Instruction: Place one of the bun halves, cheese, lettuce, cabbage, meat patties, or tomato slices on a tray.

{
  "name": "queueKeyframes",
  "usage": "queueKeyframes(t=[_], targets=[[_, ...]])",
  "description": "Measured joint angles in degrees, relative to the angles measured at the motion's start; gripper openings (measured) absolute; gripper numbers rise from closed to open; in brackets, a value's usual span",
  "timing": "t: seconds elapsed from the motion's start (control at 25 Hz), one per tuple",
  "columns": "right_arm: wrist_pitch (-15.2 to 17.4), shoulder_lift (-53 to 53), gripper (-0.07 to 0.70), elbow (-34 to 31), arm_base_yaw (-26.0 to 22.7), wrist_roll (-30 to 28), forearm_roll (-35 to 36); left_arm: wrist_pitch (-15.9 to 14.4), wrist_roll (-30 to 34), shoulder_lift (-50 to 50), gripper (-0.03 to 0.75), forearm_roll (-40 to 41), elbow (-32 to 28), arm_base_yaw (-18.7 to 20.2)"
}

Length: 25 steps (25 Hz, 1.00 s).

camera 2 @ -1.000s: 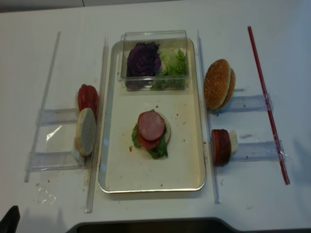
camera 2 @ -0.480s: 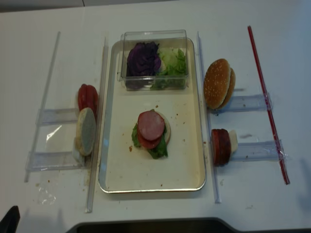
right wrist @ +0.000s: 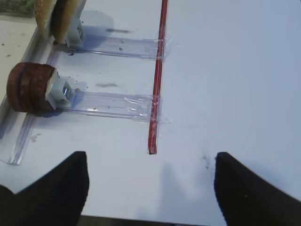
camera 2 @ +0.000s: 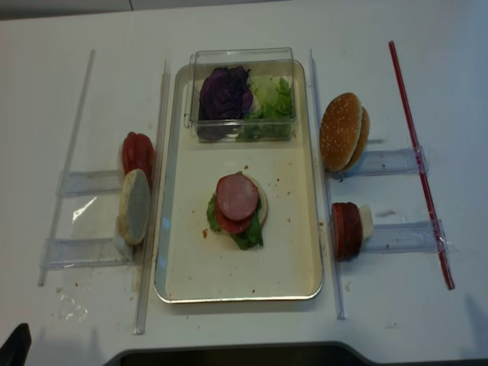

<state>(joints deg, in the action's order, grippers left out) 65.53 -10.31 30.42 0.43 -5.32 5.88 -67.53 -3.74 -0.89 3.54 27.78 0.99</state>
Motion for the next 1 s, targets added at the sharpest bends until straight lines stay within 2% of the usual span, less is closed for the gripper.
queueKeyframes(t=[0.2,0.52,1.0], targets=[[0.1,5.2,0.562,-2.9,0.0,1.1,0.0,0.0,0.0,0.0,0.492,0.0,0.0,0.0],[-0.1,10.6,0.562,-3.7,0.0,2.3,0.0,0.0,0.0,0.0,0.492,0.0,0.0,0.0],[-0.1,11.2,0.562,-3.7,0.0,2.4,-0.1,0.0,0.0,0.0,0.492,0.0,0.0,0.0]])
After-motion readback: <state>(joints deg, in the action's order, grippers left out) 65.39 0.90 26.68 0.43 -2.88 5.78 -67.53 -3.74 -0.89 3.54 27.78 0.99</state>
